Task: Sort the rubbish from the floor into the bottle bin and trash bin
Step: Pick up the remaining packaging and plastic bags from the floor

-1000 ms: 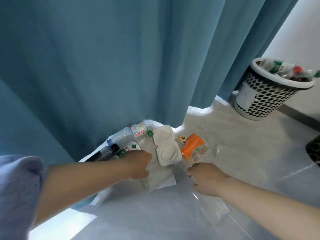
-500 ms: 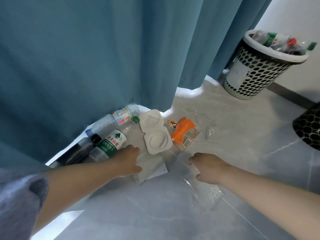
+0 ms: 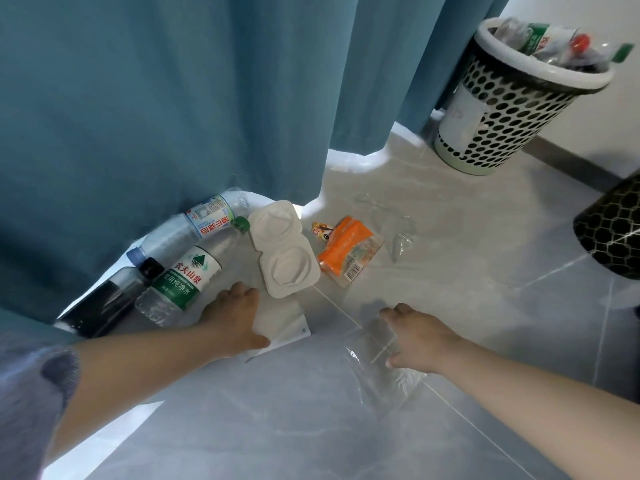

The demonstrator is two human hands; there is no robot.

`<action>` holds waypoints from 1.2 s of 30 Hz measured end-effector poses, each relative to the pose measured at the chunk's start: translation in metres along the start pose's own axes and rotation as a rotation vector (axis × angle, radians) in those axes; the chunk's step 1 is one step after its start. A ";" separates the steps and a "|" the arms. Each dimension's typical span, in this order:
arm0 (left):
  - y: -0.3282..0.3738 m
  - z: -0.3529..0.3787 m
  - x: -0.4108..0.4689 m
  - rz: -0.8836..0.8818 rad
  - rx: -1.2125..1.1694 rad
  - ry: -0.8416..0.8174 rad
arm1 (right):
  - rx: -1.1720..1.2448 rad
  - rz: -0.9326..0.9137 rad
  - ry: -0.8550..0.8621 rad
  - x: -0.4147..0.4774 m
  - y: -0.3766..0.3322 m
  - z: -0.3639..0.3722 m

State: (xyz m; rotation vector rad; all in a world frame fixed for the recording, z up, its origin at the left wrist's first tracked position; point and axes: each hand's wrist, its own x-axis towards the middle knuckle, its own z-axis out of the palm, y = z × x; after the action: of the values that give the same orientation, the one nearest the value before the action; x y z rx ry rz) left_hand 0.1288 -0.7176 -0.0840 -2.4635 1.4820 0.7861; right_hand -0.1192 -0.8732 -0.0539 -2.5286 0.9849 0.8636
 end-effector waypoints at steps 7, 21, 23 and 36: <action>0.005 0.004 0.008 -0.049 -0.006 0.050 | 0.035 -0.006 0.037 0.006 -0.004 0.018; 0.007 0.010 0.010 -0.054 0.000 -0.016 | 0.102 0.046 0.104 0.024 -0.021 0.023; 0.005 0.012 0.009 -0.061 -0.004 -0.036 | 0.087 0.051 0.099 0.024 -0.023 0.022; -0.007 0.019 -0.004 -0.065 -0.377 -0.060 | 0.153 0.021 0.250 0.026 -0.027 0.010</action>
State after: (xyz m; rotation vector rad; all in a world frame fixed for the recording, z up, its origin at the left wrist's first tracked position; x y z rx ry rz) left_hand 0.1262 -0.7037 -0.0985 -2.7035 1.3260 1.2118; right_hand -0.0898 -0.8620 -0.0767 -2.5387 1.1072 0.4634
